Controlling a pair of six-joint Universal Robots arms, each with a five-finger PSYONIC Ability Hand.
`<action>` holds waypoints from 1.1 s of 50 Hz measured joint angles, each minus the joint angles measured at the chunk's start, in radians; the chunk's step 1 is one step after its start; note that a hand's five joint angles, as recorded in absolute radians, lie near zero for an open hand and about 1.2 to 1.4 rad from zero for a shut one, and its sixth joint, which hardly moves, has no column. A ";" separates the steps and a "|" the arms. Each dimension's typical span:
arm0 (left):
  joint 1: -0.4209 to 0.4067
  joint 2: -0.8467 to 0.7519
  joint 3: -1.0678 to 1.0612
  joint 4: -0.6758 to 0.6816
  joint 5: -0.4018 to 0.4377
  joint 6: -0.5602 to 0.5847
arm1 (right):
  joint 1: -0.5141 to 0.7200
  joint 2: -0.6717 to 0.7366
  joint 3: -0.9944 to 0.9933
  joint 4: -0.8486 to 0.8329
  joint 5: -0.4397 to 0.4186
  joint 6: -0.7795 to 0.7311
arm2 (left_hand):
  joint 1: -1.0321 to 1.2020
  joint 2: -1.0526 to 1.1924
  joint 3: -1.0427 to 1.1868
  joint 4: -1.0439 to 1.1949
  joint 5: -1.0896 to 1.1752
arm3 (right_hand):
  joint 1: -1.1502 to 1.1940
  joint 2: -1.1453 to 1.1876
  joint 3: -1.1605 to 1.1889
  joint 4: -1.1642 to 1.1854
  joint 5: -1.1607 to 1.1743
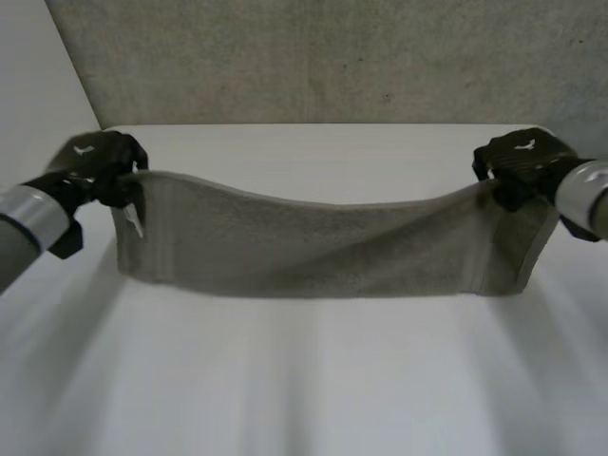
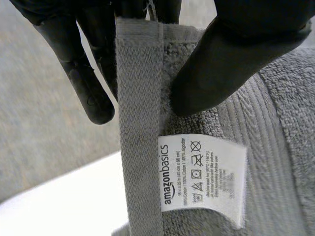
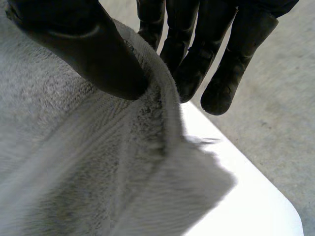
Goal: Fold the towel.
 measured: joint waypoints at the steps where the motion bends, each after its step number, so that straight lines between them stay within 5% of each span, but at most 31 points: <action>1: -0.010 -0.041 0.030 -0.005 -0.015 0.020 | 0.011 0.037 -0.027 -0.003 0.013 -0.022 | 0.000 0.001 0.000 0.000 0.000 | 0.000 0.000 0.000 0.000 0.000; 14: -0.071 -0.372 0.416 -0.061 -0.200 0.167 | 0.059 0.282 -0.219 -0.124 0.070 -0.073 | 0.000 0.006 0.004 0.000 0.000 | 0.000 0.016 0.000 0.000 0.000; 24: -0.094 -0.478 0.544 -0.119 -0.229 0.166 | 0.086 0.382 -0.292 -0.149 0.117 -0.072 | 0.000 0.007 0.004 0.000 0.001 | -0.014 0.008 -0.012 -0.014 -0.015; 27: -0.100 -0.485 0.547 -0.122 -0.231 0.165 | 0.089 0.395 -0.304 -0.149 0.120 -0.072 | -0.163 -0.206 -0.207 -0.221 -0.191 | -0.282 -0.267 -0.277 -0.291 -0.302; 31: -0.104 -0.483 0.539 -0.125 -0.234 0.164 | 0.093 0.402 -0.308 -0.157 0.120 -0.072 | -0.831 -0.889 -0.864 -0.887 -0.860 | -0.944 -0.944 -0.921 -0.931 -0.979; 34: -0.105 -0.474 0.529 -0.127 -0.245 0.162 | 0.097 0.394 -0.303 -0.180 0.128 -0.069 | -1.037 -1.090 -1.088 -1.094 -1.088 | -1.081 -1.073 -1.078 -1.079 -1.107; 55: -0.109 -0.150 0.133 -0.113 -0.303 0.144 | 0.101 -0.033 0.168 -0.404 0.160 0.228 | -1.045 -1.097 -1.100 -1.103 -1.088 | -1.102 -1.074 -1.082 -1.083 -1.107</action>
